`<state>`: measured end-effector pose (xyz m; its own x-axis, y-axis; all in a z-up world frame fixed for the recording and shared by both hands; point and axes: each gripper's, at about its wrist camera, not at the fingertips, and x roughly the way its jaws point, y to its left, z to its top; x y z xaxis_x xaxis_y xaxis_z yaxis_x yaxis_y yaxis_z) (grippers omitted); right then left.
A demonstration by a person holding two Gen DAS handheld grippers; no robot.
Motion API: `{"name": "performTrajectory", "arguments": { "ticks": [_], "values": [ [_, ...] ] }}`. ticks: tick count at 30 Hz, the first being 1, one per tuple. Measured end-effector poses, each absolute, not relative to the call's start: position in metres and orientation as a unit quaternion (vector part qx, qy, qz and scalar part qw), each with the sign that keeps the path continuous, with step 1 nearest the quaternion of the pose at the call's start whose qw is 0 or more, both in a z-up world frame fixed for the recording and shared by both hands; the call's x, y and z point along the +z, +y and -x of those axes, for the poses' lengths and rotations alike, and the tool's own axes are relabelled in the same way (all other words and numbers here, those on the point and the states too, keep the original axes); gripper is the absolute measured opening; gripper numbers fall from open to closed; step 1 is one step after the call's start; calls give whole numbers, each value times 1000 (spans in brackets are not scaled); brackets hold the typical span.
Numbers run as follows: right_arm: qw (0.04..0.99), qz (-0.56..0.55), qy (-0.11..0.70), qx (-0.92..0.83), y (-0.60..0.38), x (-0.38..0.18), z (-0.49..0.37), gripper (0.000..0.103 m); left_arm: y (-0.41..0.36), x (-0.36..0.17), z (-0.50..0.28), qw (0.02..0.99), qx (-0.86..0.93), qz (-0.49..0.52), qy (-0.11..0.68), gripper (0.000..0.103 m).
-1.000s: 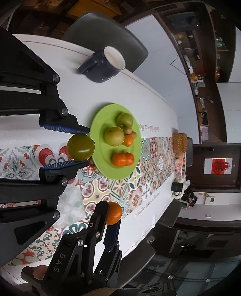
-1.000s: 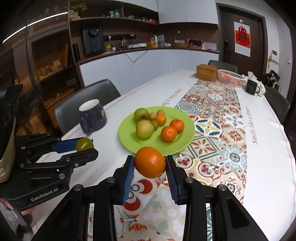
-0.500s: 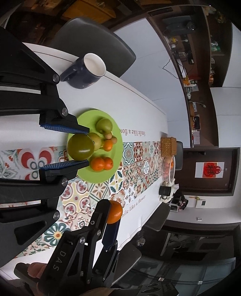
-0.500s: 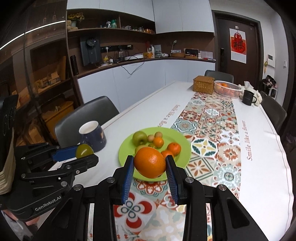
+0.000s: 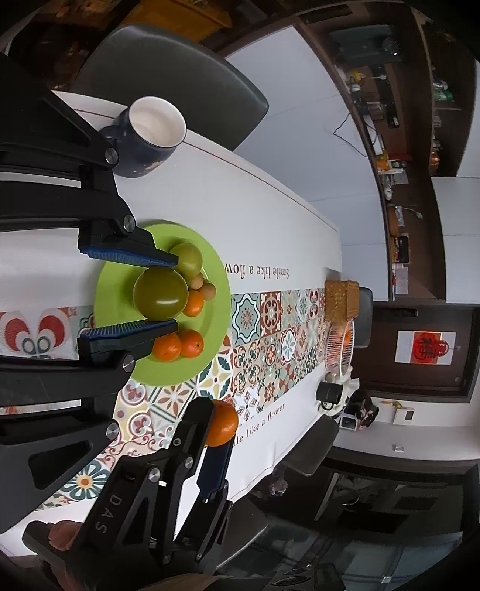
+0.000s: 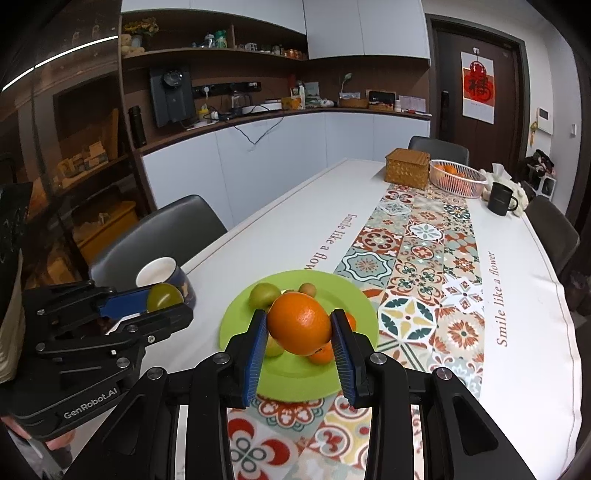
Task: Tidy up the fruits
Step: 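Carry both fruits over the green plate and open both grippers to release them, then withdraw both open grippers from the green plate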
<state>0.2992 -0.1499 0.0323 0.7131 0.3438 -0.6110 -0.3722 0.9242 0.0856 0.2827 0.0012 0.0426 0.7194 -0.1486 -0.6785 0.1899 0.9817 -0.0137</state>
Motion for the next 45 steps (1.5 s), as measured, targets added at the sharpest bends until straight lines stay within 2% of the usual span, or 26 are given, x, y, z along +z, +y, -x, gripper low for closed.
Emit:
{"name": "performTrajectory", "arguments": {
  "ticks": [20, 33, 35, 38, 40, 42, 45],
  "values": [
    [901, 30, 386, 196, -129, -7, -371, 36, 14, -1, -360, 907, -85, -15, 412, 28],
    [891, 30, 410, 193, -124, -36, -391, 36, 17, -30, -379, 895, -80, -14, 438, 29],
    [891, 32, 411, 192, -124, -38, -392, 36, 17, -31, -379, 896, -76, -16, 438, 36],
    [891, 34, 412, 188, -124, -38, -392, 37, 17, -28, -377, 899, -65, -23, 433, 37],
    [893, 33, 410, 182, -127, -38, -390, 44, 18, -26, -374, 901, -59, -26, 429, 40],
    [896, 32, 406, 178, -131, -37, -388, 44, 18, -22, -369, 905, -51, -32, 422, 41],
    [901, 25, 399, 171, -138, -32, -380, 44, 17, -16, -358, 910, -46, -40, 410, 47]
  ]
}}
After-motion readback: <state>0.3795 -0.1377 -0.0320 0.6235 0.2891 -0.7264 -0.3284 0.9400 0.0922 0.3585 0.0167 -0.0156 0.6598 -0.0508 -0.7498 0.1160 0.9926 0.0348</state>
